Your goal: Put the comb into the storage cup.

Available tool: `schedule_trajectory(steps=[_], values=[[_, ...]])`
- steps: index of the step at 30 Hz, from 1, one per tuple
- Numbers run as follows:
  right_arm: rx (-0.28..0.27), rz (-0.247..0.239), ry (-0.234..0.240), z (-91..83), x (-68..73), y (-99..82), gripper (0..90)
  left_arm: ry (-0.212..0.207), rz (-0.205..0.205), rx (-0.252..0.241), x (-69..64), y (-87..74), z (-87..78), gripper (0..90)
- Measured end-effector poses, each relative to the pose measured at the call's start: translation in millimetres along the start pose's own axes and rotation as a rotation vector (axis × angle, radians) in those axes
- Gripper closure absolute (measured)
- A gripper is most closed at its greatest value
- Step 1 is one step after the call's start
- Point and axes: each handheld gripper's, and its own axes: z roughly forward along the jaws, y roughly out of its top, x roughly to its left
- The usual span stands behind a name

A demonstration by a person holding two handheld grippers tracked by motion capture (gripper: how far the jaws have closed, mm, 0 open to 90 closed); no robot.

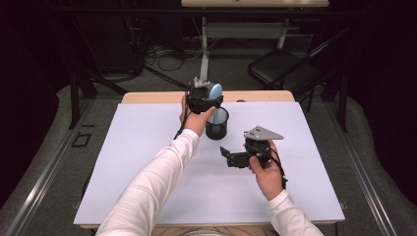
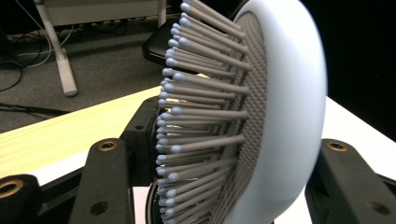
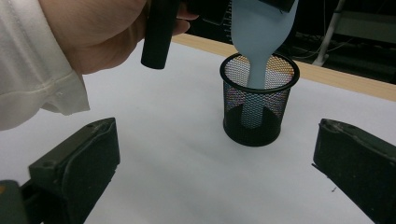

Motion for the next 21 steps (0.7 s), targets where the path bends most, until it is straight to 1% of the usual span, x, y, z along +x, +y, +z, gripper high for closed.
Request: schedule_trajectory(steps=[4,9,12,15,21], values=[[0.000,-0.002,-0.001,0.3,0.3,-0.1,0.1,-0.007,-0.006,0.001,-0.7,-0.4,0.4,43.9],[-0.001,-0.001,-0.001,0.1,0.2,-0.1,0.2,-0.016,-0.027,-0.002,-0.8,-0.7,0.6,42.0],[0.001,0.002,0.000,-0.4,0.2,0.1,0.2,-0.023,-0.043,-0.004,-0.2,-1.0,0.8,38.4],[0.002,0.002,-0.001,-0.3,0.4,0.0,0.2,-0.018,-0.050,-0.001,0.6,-1.5,0.9,33.9],[0.002,0.000,-0.002,-0.2,0.8,0.1,0.2,-0.039,-0.073,-0.015,2.4,-1.0,0.1,23.1]])
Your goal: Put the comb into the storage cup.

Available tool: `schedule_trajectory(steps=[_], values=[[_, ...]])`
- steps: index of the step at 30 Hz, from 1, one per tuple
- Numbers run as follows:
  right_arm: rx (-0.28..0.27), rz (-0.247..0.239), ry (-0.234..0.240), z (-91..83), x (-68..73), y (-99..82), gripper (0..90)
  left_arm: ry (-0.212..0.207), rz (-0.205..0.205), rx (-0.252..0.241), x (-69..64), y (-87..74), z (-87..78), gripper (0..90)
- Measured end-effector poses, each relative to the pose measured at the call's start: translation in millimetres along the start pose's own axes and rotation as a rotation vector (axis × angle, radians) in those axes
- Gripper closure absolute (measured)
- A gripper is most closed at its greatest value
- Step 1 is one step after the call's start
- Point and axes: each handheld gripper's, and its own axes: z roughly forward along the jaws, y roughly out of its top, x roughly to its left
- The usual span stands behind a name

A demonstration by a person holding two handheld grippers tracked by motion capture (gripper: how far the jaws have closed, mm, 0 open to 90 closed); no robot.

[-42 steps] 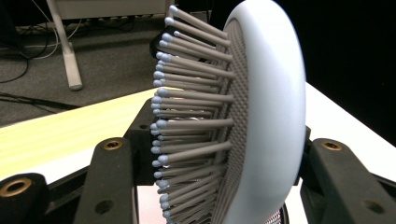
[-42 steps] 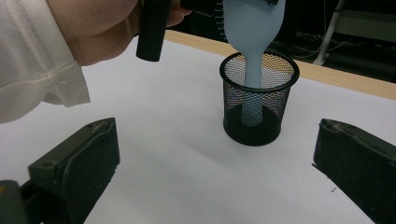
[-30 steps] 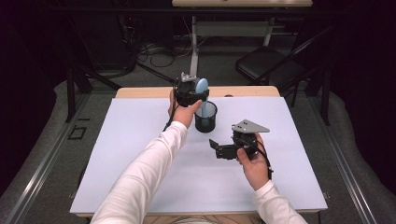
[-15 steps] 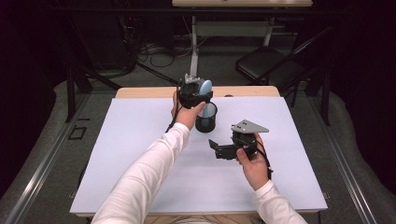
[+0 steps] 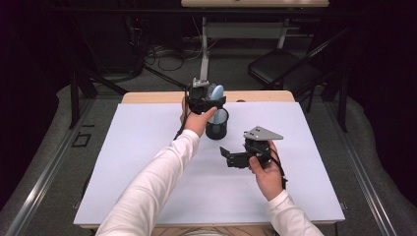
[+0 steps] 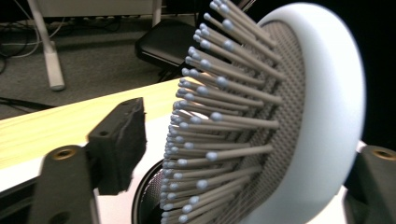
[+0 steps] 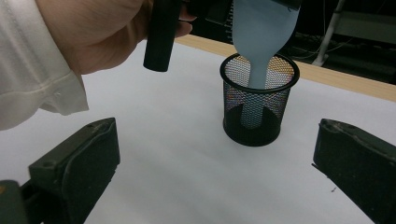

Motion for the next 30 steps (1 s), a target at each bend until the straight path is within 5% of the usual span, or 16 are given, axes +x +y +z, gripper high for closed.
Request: schedule_trajectory(steps=[30], values=[[0.000,-0.001,-0.004,-0.9,0.9,0.0,0.2,-0.032,-0.034,0.019,-0.4,-0.5,-0.5,1.6]])
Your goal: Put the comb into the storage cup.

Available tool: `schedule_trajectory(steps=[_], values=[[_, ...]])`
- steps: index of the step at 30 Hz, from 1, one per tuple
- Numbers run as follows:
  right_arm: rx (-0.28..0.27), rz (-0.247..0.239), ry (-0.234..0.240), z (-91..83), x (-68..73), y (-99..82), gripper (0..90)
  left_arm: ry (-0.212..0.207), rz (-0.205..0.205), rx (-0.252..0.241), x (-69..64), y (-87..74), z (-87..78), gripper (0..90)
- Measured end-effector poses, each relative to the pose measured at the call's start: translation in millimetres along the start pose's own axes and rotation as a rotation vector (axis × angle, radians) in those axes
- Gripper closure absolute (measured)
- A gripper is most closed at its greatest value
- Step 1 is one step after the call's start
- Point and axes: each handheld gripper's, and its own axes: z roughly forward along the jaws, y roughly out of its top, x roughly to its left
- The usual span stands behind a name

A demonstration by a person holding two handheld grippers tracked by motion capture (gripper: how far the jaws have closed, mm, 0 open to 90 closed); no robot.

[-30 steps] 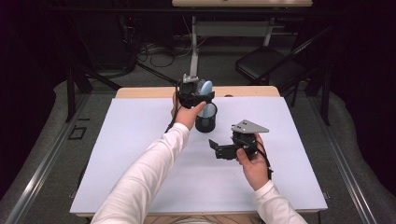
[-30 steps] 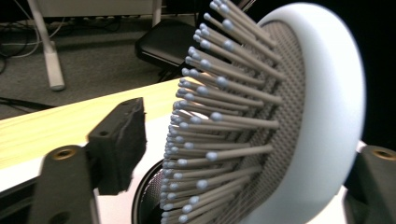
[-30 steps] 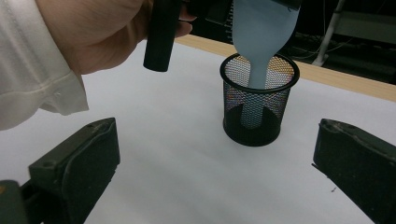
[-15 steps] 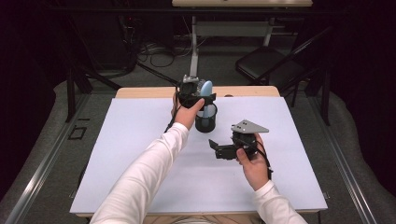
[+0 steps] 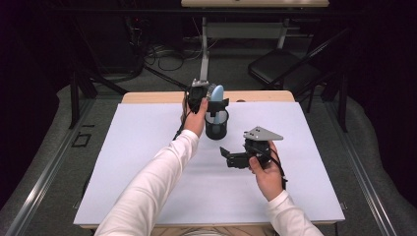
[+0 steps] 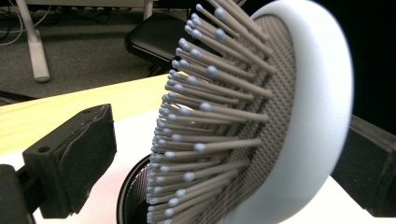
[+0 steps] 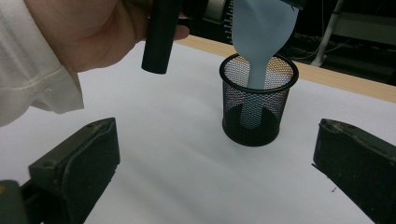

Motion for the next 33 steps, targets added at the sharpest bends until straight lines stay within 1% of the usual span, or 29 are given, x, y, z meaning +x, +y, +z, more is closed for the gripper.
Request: schedule_trajectory(steps=[11,20,25,29,33], values=[[0.000,-0.003,-0.001,0.3,1.1,-0.4,0.1,-0.007,0.015,0.005,-0.5,1.2,-1.9,0.2],[0.004,-0.008,-0.004,-0.4,0.9,-1.1,0.1,0.002,0.035,0.012,-1.5,3.6,-5.8,0.2],[0.008,-0.006,-0.006,0.8,0.8,-1.9,0.1,-0.001,0.048,0.012,-2.1,6.4,-11.2,0.2],[0.007,-0.002,-0.006,1.0,0.5,-1.8,0.1,0.006,0.048,0.005,-2.4,8.9,-16.2,0.2],[0.008,-0.004,-0.006,1.1,0.2,-1.9,0.1,0.002,0.052,-0.005,-2.2,12.8,-24.0,0.2]])
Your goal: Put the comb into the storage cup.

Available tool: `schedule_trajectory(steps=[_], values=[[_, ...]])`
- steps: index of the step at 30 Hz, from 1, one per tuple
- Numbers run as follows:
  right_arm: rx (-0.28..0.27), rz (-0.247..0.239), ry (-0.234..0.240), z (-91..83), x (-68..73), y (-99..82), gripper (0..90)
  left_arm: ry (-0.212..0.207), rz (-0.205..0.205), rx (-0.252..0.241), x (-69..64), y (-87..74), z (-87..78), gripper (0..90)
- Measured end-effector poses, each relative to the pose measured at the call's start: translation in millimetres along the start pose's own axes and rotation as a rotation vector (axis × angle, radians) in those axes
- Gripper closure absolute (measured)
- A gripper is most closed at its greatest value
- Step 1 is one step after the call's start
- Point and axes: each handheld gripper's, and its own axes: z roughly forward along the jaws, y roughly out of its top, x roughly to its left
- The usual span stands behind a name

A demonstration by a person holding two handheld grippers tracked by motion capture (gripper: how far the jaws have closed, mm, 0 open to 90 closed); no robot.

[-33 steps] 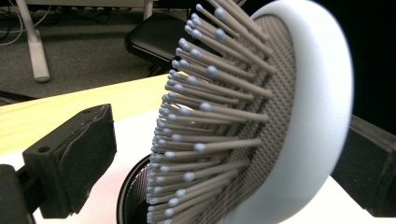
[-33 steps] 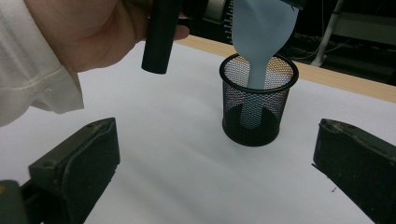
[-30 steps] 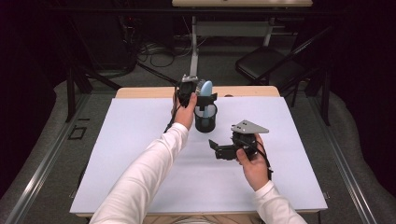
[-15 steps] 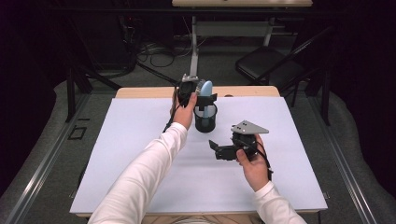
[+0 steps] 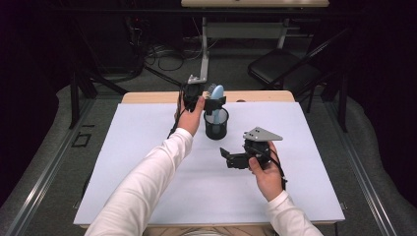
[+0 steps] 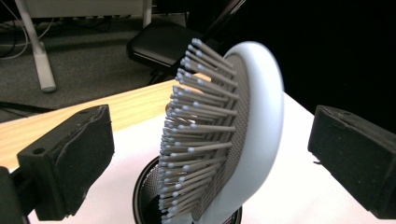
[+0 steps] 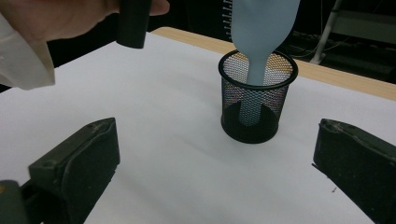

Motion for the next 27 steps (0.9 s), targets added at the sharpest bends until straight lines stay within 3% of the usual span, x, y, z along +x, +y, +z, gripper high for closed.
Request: schedule_trajectory(steps=[10,27], values=[[-0.002,-0.001,-0.004,0.5,-0.6,-0.1,0.1,-0.020,0.020,-0.015,-1.2,13.6,-22.3,0.2],[0.003,0.001,-0.004,0.3,-1.3,0.0,0.1,-0.047,0.095,0.016,-12.4,14.5,-49.2,0.2]])
